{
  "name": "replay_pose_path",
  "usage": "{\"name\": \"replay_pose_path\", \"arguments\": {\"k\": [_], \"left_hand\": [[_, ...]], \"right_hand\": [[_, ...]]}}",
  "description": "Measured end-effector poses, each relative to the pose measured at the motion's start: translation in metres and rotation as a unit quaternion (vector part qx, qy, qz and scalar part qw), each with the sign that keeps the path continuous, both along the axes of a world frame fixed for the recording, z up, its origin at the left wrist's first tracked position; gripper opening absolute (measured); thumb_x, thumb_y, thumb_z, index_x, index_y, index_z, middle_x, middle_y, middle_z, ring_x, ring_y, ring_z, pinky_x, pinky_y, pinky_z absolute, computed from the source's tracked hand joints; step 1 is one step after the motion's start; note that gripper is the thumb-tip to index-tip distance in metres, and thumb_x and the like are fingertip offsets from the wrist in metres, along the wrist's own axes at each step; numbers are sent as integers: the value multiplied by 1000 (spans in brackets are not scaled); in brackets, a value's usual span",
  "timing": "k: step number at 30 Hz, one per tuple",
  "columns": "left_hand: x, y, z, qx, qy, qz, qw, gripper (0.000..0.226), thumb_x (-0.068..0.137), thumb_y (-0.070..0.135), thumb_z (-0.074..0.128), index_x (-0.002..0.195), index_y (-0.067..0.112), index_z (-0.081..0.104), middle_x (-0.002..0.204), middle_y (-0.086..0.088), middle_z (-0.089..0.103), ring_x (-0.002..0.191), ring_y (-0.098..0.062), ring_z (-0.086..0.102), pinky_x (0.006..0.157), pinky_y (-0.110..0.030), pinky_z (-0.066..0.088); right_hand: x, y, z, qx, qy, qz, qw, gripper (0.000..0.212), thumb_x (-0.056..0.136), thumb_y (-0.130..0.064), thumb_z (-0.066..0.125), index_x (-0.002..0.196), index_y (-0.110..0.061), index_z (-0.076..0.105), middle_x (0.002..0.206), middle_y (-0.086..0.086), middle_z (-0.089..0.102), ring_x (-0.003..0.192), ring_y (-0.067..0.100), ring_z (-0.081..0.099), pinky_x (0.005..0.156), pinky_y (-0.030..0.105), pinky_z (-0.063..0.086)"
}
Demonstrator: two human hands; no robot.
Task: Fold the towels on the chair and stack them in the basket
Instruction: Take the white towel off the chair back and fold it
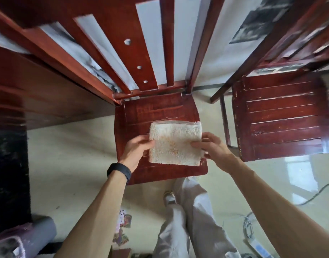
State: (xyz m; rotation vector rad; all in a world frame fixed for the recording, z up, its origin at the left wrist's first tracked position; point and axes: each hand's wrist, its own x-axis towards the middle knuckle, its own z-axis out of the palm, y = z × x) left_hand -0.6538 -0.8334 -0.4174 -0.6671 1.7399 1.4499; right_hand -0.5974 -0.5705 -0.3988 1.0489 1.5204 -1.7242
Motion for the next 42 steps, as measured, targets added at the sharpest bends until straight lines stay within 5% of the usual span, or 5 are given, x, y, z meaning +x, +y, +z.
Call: {"name": "replay_pose_path", "arguments": {"k": [12,22,26,30,42], "left_hand": [[-38,130,298,142,196,-294,925,28,82,13,76,108,22,71,109,-2,75,107,-17,68,104,-34,45],[62,250,521,295,303,-405,810,30,88,5,66,117,14,67,104,-9,71,97,-22,70,68,-25,56],[111,311,572,341,300,-446,772,27,88,13,68,114,22,69,100,2,74,95,-18,72,69,-32,57],[160,381,603,366,270,-491,742,29,88,19,69,116,23,65,105,-1,74,95,-22,72,71,-33,57],[291,615,651,422,249,-549,677,52,76,31,81,122,13,62,120,-16,67,100,-37,69,85,-54,57]], "right_hand": [[92,84,307,196,245,-126,941,22,83,-20,79,97,-34,70,80,4,66,79,19,68,72,36,54],[249,119,504,296,397,-318,808,40,81,-18,80,116,-30,65,98,21,67,88,18,72,65,34,59],[314,147,539,326,425,-372,758,35,86,-20,76,118,-31,65,105,16,71,98,34,71,77,60,58],[370,184,569,339,433,-441,709,30,90,-8,67,118,-19,65,101,18,72,82,21,71,59,38,58],[508,356,629,484,362,-471,643,26,89,-27,72,108,-43,67,99,2,76,96,21,71,91,57,55]]}}
